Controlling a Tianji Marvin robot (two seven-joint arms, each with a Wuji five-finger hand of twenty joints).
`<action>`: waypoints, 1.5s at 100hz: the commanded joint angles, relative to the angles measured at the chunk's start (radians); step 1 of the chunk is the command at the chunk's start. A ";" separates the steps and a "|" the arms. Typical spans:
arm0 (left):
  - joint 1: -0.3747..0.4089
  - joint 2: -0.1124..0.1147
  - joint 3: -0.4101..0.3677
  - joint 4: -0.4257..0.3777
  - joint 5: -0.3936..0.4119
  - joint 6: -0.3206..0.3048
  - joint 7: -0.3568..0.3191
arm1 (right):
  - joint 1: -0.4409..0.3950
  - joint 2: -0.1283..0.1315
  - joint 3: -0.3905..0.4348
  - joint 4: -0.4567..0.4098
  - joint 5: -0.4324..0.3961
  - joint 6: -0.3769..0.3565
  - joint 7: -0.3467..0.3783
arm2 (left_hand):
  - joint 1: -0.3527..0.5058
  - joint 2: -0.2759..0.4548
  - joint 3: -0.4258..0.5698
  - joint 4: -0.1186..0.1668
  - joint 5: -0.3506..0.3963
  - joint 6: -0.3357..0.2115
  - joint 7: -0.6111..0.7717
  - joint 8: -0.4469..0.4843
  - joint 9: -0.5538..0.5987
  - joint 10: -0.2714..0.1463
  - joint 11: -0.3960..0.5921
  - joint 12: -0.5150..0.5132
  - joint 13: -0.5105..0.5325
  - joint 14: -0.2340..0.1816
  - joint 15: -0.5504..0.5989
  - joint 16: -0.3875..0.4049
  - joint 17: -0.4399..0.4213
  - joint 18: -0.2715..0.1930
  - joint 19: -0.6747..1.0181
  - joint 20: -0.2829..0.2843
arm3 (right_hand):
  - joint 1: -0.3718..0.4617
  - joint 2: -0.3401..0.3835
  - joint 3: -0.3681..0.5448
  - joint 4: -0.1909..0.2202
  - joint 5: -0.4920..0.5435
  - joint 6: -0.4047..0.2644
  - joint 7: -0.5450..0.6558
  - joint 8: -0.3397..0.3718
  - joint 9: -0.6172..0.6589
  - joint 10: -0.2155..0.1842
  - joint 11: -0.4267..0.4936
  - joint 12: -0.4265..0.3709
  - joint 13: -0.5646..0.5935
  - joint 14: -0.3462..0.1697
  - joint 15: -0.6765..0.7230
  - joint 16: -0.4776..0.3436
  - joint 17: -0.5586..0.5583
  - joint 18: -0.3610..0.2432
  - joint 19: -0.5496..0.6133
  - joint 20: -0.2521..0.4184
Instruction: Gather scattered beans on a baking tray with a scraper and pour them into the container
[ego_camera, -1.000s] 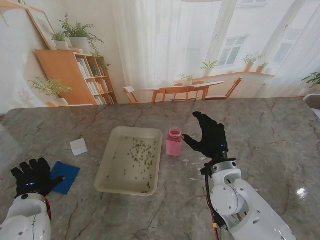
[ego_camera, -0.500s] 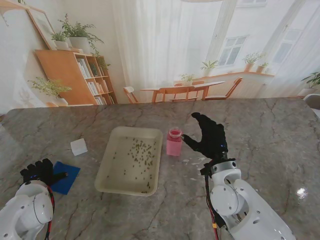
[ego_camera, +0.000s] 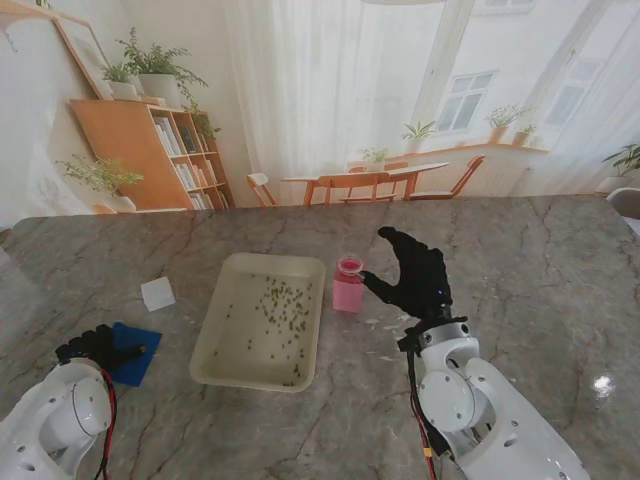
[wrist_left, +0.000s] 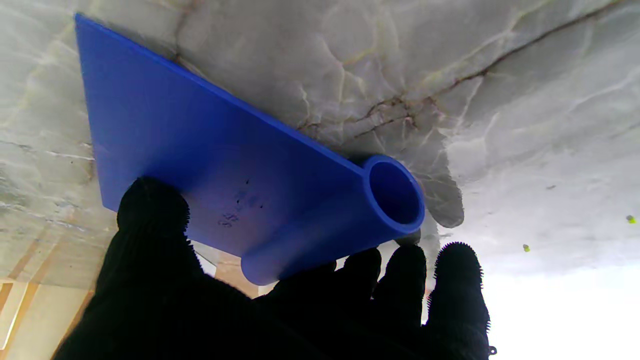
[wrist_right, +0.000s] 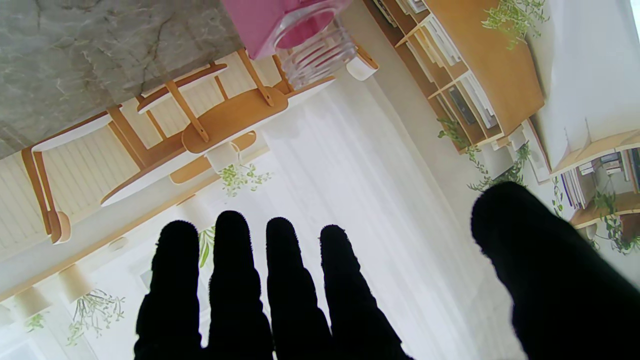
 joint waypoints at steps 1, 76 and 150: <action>0.005 0.001 0.016 0.015 0.013 -0.010 -0.032 | -0.001 -0.001 -0.001 0.001 0.001 -0.001 0.012 | -0.009 -0.073 0.017 0.049 -0.027 0.042 -0.001 -0.005 0.054 -0.031 0.029 0.020 0.031 0.023 0.027 0.021 0.011 0.019 0.048 -0.020 | -0.003 0.017 -0.030 0.037 0.019 -0.019 0.009 -0.017 0.009 -0.023 0.012 -0.005 0.011 -0.008 0.002 0.019 0.004 0.010 -0.007 -0.002; -0.092 0.030 0.168 0.105 0.157 0.062 -0.162 | -0.011 -0.005 0.016 -0.006 0.008 0.013 0.003 | 0.404 -0.342 0.165 0.022 0.407 -0.211 0.649 0.623 0.517 -0.318 0.886 1.011 0.666 -0.425 1.003 0.759 0.747 -0.302 1.111 0.301 | 0.000 0.025 -0.039 0.039 0.038 -0.045 0.029 -0.021 0.013 -0.020 0.008 -0.006 0.013 -0.010 0.000 0.023 0.007 0.012 -0.008 0.001; -0.007 0.001 0.076 0.057 0.242 -0.067 0.100 | -0.019 -0.008 0.026 -0.007 0.013 0.017 -0.009 | 0.553 -0.165 0.107 0.024 0.106 -0.262 1.246 1.137 0.296 -0.384 0.871 0.990 0.366 -0.228 0.795 0.617 0.379 -0.095 0.950 0.384 | 0.000 0.033 -0.049 0.039 0.054 -0.051 0.040 -0.028 0.011 -0.018 0.004 -0.005 0.012 -0.010 0.001 0.025 0.006 0.011 -0.013 0.003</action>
